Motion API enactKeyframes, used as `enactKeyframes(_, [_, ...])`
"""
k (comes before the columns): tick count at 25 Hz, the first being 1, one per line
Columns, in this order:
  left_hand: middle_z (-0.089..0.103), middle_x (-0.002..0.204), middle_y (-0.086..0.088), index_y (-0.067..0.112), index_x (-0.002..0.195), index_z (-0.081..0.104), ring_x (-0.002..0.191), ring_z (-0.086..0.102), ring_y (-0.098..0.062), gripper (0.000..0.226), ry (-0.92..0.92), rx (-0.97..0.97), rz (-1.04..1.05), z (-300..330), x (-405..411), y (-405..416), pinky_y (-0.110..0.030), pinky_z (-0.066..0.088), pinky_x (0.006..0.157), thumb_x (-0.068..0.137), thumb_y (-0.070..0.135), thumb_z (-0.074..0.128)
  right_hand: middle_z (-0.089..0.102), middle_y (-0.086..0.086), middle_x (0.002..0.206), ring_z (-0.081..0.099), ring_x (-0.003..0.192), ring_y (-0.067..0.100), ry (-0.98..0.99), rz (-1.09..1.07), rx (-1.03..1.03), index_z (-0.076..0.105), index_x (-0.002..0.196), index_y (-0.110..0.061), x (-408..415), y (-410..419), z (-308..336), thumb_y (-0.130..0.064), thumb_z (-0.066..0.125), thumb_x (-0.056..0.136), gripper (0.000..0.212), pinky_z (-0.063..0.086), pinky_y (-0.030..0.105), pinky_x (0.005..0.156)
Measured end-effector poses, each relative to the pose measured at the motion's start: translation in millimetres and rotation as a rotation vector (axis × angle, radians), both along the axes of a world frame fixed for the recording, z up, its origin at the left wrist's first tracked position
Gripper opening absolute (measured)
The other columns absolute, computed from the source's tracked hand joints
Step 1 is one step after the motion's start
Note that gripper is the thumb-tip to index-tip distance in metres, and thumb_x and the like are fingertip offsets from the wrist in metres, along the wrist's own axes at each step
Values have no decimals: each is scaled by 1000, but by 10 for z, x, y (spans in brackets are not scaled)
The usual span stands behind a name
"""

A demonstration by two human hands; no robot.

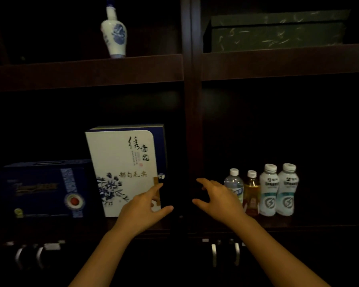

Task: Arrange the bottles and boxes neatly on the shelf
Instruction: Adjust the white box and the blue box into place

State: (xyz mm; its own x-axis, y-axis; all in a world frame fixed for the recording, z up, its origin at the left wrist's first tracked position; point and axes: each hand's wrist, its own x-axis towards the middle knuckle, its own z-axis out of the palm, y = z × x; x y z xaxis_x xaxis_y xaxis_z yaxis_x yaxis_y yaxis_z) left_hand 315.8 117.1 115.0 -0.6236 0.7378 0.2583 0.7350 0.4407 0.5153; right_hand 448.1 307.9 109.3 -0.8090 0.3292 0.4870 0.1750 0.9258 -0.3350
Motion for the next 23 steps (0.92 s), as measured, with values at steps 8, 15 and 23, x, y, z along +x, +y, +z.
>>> enactKeyframes(8, [58, 110, 13, 46, 137, 24, 94, 58, -6, 76, -56, 107, 48, -75, -590, -306, -29, 50, 86, 71, 66, 57, 57, -1, 125, 56, 108, 15, 12, 1, -70, 32, 136, -30, -653, -196, 56, -50, 61, 78, 68, 50, 33, 81])
enactKeyframes(15, [61, 103, 9, 36, 136, 35, 89, 58, 0, 74, -135, 313, 153, -53, -1384, -444, -14, 44, 73, 71, 46, 70, 58, 3, 120, 55, 94, 8, 178, 38, -320, 32, 138, -23, -1272, -113, 62, -38, 71, 74, 77, 48, 22, 78])
enactKeyframes(23, [60, 119, -1, 31, 138, 33, 97, 60, -17, 77, -70, 407, 342, 53, -2174, -919, -44, 52, 87, 72, 37, 73, 49, 10, 134, 56, 107, 19, 313, -117, -367, 21, 142, -21, -1917, -93, 99, -32, 76, 71, 90, 43, 25, 79])
